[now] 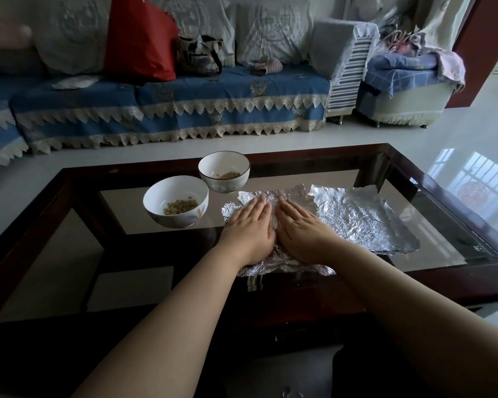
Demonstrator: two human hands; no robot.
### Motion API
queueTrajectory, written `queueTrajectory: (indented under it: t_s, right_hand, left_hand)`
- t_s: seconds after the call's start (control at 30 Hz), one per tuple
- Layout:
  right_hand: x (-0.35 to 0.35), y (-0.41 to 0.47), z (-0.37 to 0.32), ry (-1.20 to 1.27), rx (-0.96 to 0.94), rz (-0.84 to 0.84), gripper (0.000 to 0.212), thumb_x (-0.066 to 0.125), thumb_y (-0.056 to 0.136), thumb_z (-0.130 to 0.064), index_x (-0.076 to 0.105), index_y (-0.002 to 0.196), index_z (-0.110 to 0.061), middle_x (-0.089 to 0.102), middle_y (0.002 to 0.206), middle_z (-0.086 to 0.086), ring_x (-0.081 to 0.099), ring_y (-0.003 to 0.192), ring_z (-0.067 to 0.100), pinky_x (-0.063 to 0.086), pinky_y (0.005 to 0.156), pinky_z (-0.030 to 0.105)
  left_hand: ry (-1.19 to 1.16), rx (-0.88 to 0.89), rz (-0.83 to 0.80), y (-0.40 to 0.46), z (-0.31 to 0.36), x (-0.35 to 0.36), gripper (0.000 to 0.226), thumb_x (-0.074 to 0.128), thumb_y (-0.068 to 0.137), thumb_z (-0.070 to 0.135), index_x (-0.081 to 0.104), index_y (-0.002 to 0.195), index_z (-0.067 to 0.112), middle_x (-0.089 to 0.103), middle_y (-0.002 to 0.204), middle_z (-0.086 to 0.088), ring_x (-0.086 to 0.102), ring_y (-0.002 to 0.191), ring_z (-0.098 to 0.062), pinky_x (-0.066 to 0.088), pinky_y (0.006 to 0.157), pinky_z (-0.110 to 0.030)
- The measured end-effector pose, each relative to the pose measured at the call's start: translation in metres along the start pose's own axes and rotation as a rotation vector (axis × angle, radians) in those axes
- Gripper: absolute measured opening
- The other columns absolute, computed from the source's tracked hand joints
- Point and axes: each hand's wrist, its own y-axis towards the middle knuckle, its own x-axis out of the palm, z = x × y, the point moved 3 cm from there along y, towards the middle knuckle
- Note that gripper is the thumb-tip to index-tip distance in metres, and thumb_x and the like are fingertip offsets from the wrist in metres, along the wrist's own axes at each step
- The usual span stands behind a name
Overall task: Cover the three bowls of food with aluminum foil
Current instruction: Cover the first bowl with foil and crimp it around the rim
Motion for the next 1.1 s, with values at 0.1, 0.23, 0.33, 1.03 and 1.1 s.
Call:
queueTrajectory:
  t_s: [0.1,0.23,0.33,1.03,1.1]
  right_hand:
    - [-0.002,0.002,0.001,0.129,0.024,0.035,0.056,0.023,0.102,-0.037,0.015,0.152,-0.013,0.008,0.161,0.005,0.003,0.149,0.016,0.001,0.119,0.029]
    - [-0.008,0.008,0.003,0.187,0.06,0.143,0.048,0.028,0.102,-0.033,0.034,0.147,-0.015,0.032,0.155,0.004,0.028,0.142,0.02,0.022,0.117,0.035]
    - [-0.003,0.011,0.002,0.172,0.059,0.145,0.049,0.031,0.101,-0.029,0.031,0.148,-0.014,0.031,0.155,0.006,0.029,0.142,0.023,0.024,0.117,0.036]
    - [-0.003,0.009,0.006,0.608,0.3,0.207,0.048,0.034,0.101,-0.036,0.043,0.14,-0.01,0.047,0.144,0.012,0.042,0.133,0.025,0.032,0.109,0.035]
    - [0.0,0.0,0.002,0.453,0.217,0.225,0.053,0.035,0.1,-0.041,0.036,0.145,-0.014,0.031,0.154,0.007,0.023,0.143,0.023,0.02,0.116,0.037]
  left_hand:
    - [0.0,0.001,0.001,-0.001,-0.001,0.0,0.061,0.021,0.1,0.035,-0.003,0.153,0.018,-0.013,0.16,0.002,-0.011,0.147,-0.013,-0.007,0.117,-0.035]
    - [0.003,-0.002,0.008,-0.001,0.001,0.001,0.062,0.023,0.099,0.036,-0.001,0.153,0.018,-0.01,0.161,0.002,-0.009,0.147,-0.013,-0.006,0.117,-0.034]
    - [-0.023,-0.001,0.036,-0.002,0.002,0.001,0.06,0.021,0.1,0.037,0.003,0.153,0.017,-0.005,0.161,0.001,-0.005,0.147,-0.014,-0.005,0.117,-0.035]
    - [-0.028,0.001,0.055,-0.003,0.003,-0.002,0.059,0.028,0.099,0.035,0.013,0.152,0.016,0.002,0.161,0.0,0.011,0.144,-0.026,0.011,0.115,-0.041]
    - [-0.042,0.003,0.068,-0.003,0.003,0.0,0.057,0.027,0.099,0.034,0.015,0.152,0.015,0.002,0.161,-0.002,0.012,0.144,-0.025,0.012,0.116,-0.042]
